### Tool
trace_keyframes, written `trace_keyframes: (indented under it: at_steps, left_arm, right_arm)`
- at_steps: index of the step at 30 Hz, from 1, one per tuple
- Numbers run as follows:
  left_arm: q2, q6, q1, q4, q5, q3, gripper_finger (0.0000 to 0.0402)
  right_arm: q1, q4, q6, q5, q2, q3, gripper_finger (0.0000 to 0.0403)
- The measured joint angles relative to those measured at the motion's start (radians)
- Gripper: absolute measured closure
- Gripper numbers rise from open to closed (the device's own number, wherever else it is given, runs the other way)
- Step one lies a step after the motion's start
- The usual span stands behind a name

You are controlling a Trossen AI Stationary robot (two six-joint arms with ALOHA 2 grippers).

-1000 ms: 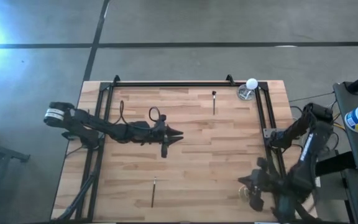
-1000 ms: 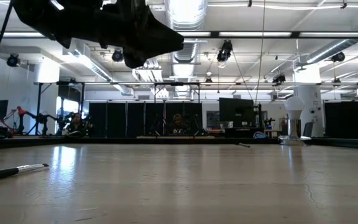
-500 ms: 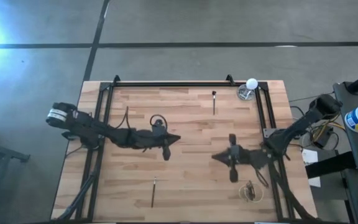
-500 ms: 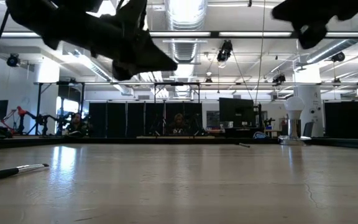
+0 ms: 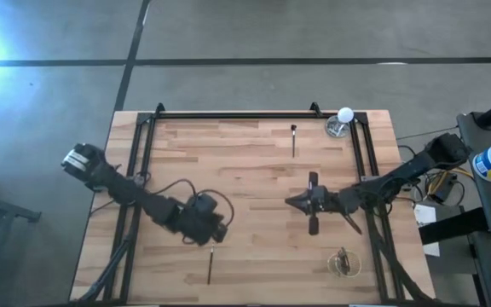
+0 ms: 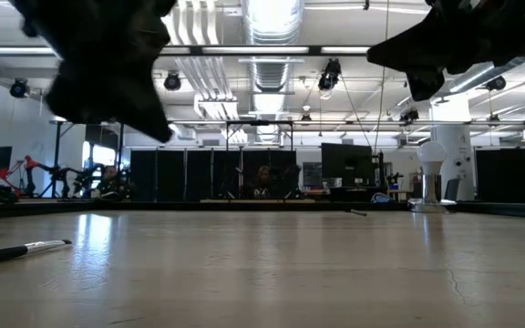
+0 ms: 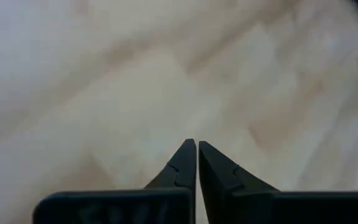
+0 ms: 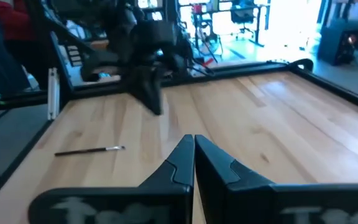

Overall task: Pick & Place Makeup Brushes
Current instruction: Put the eyeshadow brush into the makeup brush holder

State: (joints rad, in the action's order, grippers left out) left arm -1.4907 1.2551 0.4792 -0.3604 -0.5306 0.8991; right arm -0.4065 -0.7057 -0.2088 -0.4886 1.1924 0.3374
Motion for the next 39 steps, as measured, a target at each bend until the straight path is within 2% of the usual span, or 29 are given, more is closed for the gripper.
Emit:
trace_keyframes:
  at_steps: [6, 12, 20, 23, 28, 39]
  left_arm:
    - [-0.078, 0.293, 0.088, -0.084, 0.179, 0.082, 0.035]
    - [-0.203, 0.453, 0.117, -0.214, 0.309, 0.165, 0.0309]
    - [-0.301, 0.555, 0.111, -0.272, 0.296, 0.216, 0.0299]
    - [-0.313, 0.595, 0.111, -0.323, 0.292, 0.218, 0.0301]
    - [-0.311, 0.599, 0.11, -0.306, 0.234, 0.209, 0.0301]
    - [-0.326, 0.604, 0.11, -0.255, 0.292, 0.209, 0.0315]
  right_arm:
    - [-0.001, -0.009, 0.03, 0.0, 0.0, -0.003, 0.0394]
    - [-0.001, -0.011, 0.03, 0.0, 0.0, -0.003, 0.0394]
    - [-0.001, -0.011, 0.03, 0.003, 0.0, -0.003, 0.0394]
    - [-0.001, -0.011, 0.03, 0.003, 0.0, -0.003, 0.0394]
    - [-0.001, -0.011, 0.03, 0.003, 0.0, -0.003, 0.0394]
    - [-0.001, -0.012, 0.03, 0.003, 0.0, -0.003, 0.0394]
